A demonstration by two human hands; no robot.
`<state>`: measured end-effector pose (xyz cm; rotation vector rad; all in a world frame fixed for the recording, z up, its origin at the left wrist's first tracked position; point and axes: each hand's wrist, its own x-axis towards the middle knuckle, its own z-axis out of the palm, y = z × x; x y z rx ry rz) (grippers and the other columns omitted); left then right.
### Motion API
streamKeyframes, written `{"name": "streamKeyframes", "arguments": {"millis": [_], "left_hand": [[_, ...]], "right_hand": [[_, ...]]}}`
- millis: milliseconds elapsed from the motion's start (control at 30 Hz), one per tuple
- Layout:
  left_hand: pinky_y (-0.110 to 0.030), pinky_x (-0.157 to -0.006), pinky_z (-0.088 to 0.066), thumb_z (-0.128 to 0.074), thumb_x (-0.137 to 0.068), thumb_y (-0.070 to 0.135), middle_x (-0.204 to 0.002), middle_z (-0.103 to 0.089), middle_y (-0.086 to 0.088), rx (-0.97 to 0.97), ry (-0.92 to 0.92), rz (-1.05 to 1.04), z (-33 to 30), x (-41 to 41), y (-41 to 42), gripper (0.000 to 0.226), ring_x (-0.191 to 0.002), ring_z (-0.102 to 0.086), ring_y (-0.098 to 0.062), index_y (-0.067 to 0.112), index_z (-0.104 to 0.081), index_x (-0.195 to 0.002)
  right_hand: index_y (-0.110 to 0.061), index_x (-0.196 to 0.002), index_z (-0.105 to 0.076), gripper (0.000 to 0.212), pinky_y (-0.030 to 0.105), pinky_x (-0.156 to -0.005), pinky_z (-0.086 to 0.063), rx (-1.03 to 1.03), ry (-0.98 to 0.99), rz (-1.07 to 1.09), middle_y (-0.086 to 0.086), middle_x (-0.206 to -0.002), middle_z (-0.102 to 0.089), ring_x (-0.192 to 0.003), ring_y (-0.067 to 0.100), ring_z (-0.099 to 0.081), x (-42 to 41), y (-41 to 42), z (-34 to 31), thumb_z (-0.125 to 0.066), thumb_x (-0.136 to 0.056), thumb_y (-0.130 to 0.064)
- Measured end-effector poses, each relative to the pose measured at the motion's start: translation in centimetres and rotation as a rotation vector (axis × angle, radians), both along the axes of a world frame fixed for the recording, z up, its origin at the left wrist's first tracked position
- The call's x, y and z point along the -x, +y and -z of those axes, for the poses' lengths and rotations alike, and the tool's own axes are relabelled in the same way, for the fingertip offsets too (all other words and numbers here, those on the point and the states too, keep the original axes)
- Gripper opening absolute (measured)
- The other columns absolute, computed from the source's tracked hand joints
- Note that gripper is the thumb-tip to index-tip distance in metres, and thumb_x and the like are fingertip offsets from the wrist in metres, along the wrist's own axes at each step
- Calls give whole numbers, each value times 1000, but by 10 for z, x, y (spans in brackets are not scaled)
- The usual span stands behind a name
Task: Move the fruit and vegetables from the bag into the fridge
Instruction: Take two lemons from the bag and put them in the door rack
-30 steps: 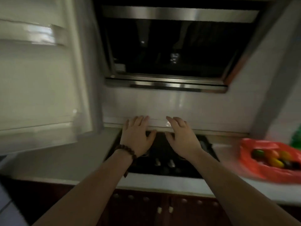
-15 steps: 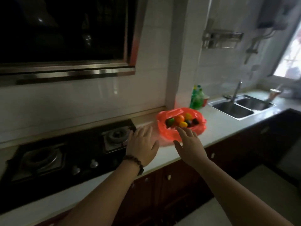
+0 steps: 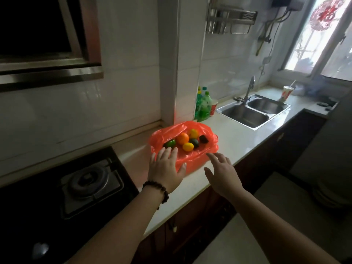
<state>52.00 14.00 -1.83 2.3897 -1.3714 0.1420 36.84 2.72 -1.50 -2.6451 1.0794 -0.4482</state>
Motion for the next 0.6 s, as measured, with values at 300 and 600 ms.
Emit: {"name": "streamKeyframes", "arguments": {"millis": [300, 600], "left_hand": [[-45, -117, -11, -33, -92, 54, -153, -26, -1, -62, 6, 45, 20, -63, -94, 65, -142, -17, -19, 22, -22, -147], [-42, -117, -14, -38, -91, 53, -154, -25, 0, -134, 68, -9, 72, -96, -175, 65, -143, -16, -18, 23, -22, -147]], "right_hand": [[-23, -145, -30, 56, 39, -109, -33, -79, 14, 46, 6, -147, -36, -136, 24, -30, -53, -82, 37, -50, -94, -35], [-20, -141, -38, 55, 39, -108, -34, -136, 45, -33, 8, -143, -40, -132, 28, -34, -101, -189, 75, -55, -90, -29]]}}
